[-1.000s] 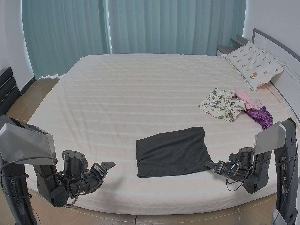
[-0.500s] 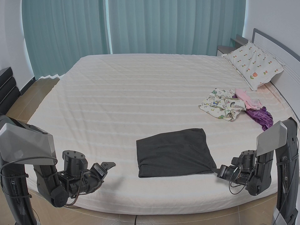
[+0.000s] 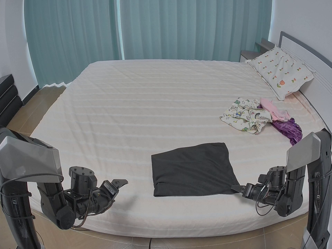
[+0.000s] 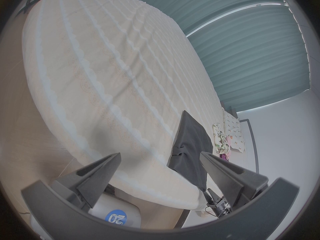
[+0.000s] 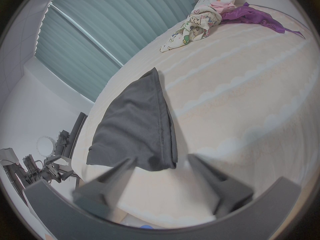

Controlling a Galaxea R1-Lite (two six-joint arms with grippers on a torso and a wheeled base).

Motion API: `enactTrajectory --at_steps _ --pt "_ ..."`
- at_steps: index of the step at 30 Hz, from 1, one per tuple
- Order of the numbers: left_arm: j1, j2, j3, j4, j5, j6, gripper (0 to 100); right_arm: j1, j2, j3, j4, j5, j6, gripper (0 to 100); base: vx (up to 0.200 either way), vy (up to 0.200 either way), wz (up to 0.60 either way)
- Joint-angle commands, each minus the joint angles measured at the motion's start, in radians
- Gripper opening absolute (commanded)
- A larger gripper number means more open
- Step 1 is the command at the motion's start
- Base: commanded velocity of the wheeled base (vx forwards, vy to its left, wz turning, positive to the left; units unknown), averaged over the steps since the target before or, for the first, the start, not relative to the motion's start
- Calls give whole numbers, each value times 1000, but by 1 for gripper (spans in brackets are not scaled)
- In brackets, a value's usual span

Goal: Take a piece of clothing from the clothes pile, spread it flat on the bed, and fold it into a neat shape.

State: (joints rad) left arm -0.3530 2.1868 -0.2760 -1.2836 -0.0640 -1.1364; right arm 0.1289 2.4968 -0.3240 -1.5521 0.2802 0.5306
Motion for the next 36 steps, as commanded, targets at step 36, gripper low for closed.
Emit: enactTrajectory --at_steps 36 --pt "-24 54 -29 -2 27 75 100 -163 -56 -222 -11 70 298 100 67 0 0"
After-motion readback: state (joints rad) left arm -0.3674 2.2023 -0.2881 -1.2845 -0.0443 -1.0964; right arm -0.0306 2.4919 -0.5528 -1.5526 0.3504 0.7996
